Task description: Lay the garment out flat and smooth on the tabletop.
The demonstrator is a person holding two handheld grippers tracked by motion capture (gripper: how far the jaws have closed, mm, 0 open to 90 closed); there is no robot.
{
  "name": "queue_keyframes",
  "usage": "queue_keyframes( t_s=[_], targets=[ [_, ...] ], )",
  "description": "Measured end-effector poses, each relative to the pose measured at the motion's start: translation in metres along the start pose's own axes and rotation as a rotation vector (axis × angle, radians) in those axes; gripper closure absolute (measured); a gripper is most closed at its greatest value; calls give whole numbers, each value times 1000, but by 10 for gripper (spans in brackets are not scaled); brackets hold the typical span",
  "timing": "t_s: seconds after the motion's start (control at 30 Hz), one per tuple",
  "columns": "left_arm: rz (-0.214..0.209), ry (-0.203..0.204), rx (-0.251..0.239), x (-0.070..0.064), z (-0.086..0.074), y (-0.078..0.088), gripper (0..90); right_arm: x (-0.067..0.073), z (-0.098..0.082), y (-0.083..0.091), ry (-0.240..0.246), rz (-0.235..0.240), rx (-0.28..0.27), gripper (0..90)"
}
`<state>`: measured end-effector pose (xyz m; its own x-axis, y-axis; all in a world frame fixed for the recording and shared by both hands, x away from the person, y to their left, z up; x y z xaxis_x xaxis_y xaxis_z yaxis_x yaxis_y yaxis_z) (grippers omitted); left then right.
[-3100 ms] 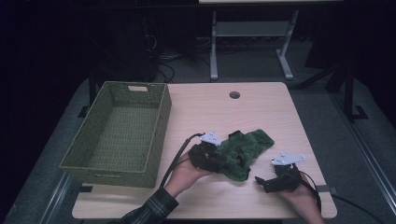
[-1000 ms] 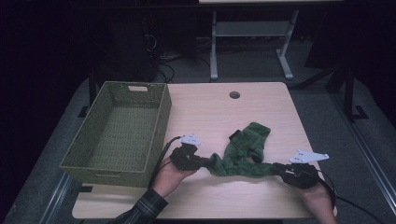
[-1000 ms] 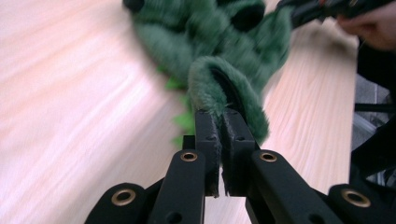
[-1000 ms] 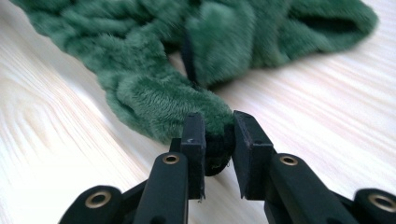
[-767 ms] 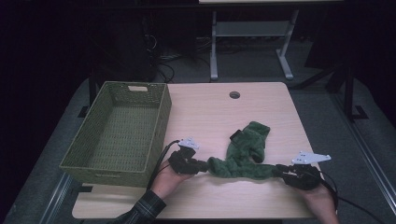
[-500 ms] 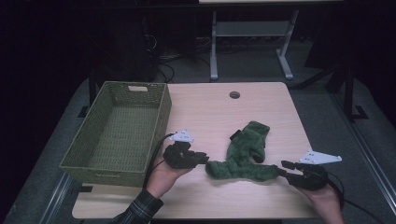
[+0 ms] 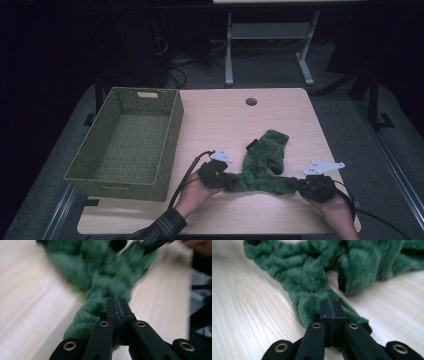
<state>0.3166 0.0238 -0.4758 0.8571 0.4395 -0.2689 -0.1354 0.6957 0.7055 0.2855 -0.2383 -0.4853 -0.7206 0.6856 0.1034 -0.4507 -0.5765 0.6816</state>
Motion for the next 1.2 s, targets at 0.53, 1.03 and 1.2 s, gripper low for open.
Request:
queue_keyframes(
  t_s=[0.53,1.03,1.2],
  targets=[
    [1,27,85,15,-34,6,898,9,-10,-17,35,14,104,900],
    [-28,38,54,10,-42,42,759,37,-6,-19,71,105,88,791],
    [-26,8,3,16,-13,47,701,30,7,-7,38,70,2,709]
  ],
)
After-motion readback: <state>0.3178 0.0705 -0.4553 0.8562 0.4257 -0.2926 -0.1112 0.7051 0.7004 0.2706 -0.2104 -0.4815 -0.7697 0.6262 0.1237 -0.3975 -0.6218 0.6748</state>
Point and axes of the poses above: each handheld gripper's, and its own axes: y roughly backward along the jaws, z roughly out of its top, x roughly to its left, the point moved 5 cm from there along -y, roughly forward along the jaws, and after that the axes turned 1 degree about y, right-handed, at the moved point
